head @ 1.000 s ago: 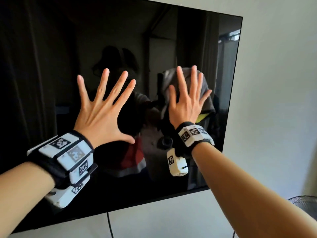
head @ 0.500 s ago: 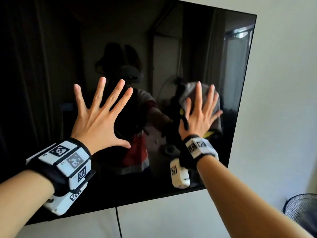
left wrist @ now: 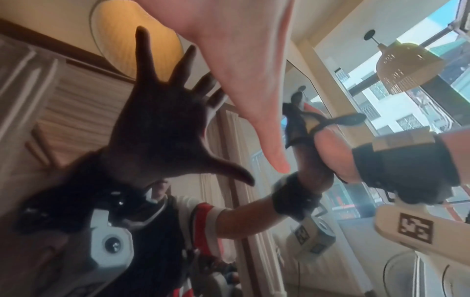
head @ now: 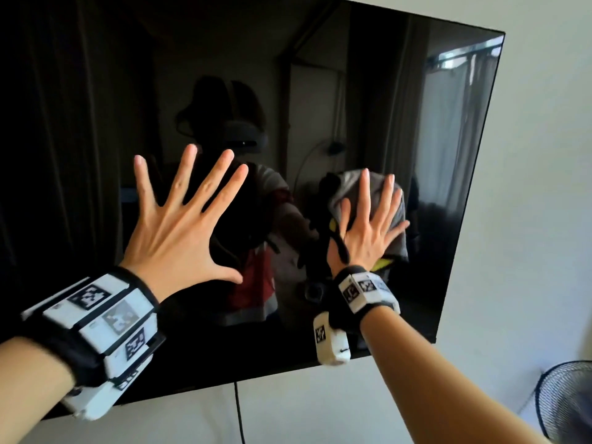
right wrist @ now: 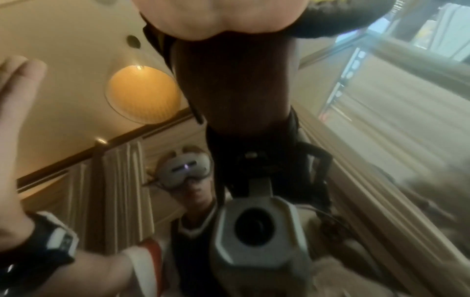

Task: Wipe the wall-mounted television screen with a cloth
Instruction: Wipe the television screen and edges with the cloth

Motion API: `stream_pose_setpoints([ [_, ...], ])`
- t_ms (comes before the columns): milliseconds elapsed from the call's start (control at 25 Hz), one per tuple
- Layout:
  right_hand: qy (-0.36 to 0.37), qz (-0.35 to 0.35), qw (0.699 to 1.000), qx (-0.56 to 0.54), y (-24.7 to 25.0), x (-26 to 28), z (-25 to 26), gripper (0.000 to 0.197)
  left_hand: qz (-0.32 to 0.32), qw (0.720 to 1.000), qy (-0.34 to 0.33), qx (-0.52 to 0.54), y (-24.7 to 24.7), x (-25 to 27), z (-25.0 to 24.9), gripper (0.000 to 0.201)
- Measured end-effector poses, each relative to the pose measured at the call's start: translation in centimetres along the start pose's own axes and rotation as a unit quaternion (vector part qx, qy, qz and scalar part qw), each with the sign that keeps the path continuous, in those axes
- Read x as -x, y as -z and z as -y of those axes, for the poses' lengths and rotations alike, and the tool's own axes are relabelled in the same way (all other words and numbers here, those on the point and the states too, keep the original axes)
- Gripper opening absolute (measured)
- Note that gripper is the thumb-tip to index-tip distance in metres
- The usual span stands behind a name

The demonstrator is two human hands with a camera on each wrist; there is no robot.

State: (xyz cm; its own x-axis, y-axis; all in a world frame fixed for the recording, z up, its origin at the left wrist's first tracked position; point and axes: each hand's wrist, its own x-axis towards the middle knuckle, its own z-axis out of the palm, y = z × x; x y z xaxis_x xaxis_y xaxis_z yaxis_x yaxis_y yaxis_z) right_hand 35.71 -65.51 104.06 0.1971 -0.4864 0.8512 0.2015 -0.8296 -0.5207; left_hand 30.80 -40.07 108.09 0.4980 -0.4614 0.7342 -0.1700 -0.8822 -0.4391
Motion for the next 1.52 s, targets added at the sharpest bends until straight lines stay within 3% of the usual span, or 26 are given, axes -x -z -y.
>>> stream_pose_setpoints([
  [80,0.033,0.030,0.999,-0.001,-0.1,4.5,0.7,0.055,0.016,1.000,0.001,-0.012,0.1,2.2,2.6,0.157],
  [160,0.138,0.080,0.987,0.012,-0.7,7.2,3.7,0.056,0.043,0.999,0.005,-0.016,-0.4,3.6,4.4,0.159],
  [240,0.195,0.061,0.979,0.003,-1.4,4.3,8.0,0.054,0.061,0.998,0.003,-0.014,-0.9,4.2,5.4,0.158],
  [360,0.118,0.019,0.993,-0.011,-1.5,-1.8,11.0,0.053,0.057,0.998,-0.007,-0.003,-1.6,4.1,5.8,0.156],
  [480,0.017,-0.003,1.000,-0.009,-1.5,0.2,8.8,0.053,0.042,0.999,-0.010,-0.002,-1.9,4.1,5.9,0.154],
  [600,0.059,0.060,0.996,0.000,-2.2,6.3,10.2,0.054,0.035,0.999,-0.011,0.006,-2.2,4.0,6.2,0.154],
  [680,0.081,0.058,0.995,0.001,-2.8,5.3,12.6,0.054,0.031,0.999,-0.010,0.014,-2.2,4.1,6.2,0.155],
  [800,0.037,0.020,0.999,0.003,-2.7,1.9,13.1,0.054,0.031,0.999,-0.014,0.018,-2.2,4.2,6.3,0.154],
  [920,-0.017,0.021,1.000,0.000,-2.3,5.2,10.9,0.056,0.039,0.999,-0.011,0.015,-2.2,4.3,6.5,0.154],
  [1000,0.035,0.067,0.997,0.005,-2.3,7.9,11.7,0.056,0.042,0.999,-0.008,0.015,-2.2,4.3,6.4,0.155],
  [1120,0.120,0.062,0.991,0.000,-2.5,4.4,13.9,0.055,0.026,1.000,-0.006,0.013,-2.1,4.5,6.3,0.156],
  [1200,0.051,0.029,0.998,-0.004,-2.2,1.7,13.2,0.055,0.015,1.000,-0.004,0.011,-1.6,5.0,6.7,0.156],
  [1280,-0.001,0.019,1.000,-0.001,-2.0,2.9,11.1,0.055,0.013,1.000,0.009,0.002,-1.1,6.2,8.3,0.156],
  [1320,0.013,0.037,0.999,-0.007,-1.9,5.1,10.7,0.055,0.023,1.000,0.015,-0.005,-0.9,7.0,9.3,0.156],
  [1400,0.108,0.091,0.990,0.004,-2.2,9.8,12.1,0.055,0.055,0.998,0.020,-0.018,-1.1,8.7,11.3,0.157],
  [1520,0.215,0.080,0.973,0.001,-3.5,8.4,17.2,0.053,0.087,0.996,0.014,-0.018,-1.9,9.8,12.5,0.157],
])
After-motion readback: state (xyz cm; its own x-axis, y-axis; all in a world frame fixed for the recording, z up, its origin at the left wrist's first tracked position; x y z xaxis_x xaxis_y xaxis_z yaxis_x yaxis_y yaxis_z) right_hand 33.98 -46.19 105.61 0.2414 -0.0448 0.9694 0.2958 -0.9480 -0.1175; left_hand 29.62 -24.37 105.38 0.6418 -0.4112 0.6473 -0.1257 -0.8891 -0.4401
